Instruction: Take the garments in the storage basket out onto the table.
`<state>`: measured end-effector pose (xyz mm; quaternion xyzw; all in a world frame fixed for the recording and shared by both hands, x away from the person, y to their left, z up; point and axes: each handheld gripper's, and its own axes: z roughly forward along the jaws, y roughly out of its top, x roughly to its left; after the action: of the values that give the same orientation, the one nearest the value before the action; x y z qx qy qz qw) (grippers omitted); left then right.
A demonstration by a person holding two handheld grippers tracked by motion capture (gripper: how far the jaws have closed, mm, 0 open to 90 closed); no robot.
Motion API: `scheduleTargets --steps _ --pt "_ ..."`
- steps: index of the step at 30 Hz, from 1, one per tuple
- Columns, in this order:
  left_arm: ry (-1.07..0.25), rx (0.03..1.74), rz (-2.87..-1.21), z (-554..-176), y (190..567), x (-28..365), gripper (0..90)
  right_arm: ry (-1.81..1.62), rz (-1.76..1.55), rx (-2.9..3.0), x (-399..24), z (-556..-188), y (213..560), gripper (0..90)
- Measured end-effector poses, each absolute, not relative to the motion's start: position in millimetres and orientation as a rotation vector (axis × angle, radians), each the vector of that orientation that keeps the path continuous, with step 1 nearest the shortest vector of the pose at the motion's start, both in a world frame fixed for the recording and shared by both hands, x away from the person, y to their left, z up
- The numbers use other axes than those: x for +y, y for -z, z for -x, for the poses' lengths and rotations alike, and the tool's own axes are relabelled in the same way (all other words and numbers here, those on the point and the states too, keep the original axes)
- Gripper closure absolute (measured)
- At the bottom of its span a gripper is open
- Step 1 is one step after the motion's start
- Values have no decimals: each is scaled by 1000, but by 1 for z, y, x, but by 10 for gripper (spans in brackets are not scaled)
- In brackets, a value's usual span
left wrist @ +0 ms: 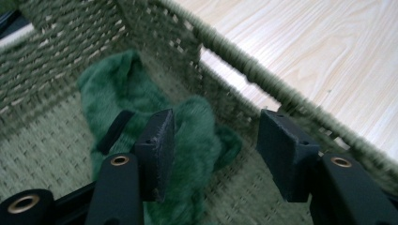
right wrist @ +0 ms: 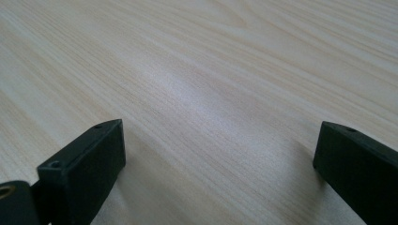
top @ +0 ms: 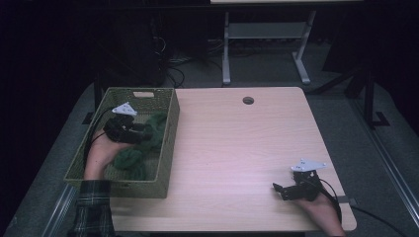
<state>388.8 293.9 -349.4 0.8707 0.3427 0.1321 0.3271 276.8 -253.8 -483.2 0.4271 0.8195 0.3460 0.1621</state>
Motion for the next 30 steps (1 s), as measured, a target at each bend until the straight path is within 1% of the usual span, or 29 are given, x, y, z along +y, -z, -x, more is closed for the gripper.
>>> scheduleTargets --steps 16,30 --pt "-300 926 -2388 -395 375 301 478 -987 -1219 2338 -254 -277 483 23" --pt "-271 961 -2457 -403 395 298 459 -988 -1218 2339 -254 -277 483 23"
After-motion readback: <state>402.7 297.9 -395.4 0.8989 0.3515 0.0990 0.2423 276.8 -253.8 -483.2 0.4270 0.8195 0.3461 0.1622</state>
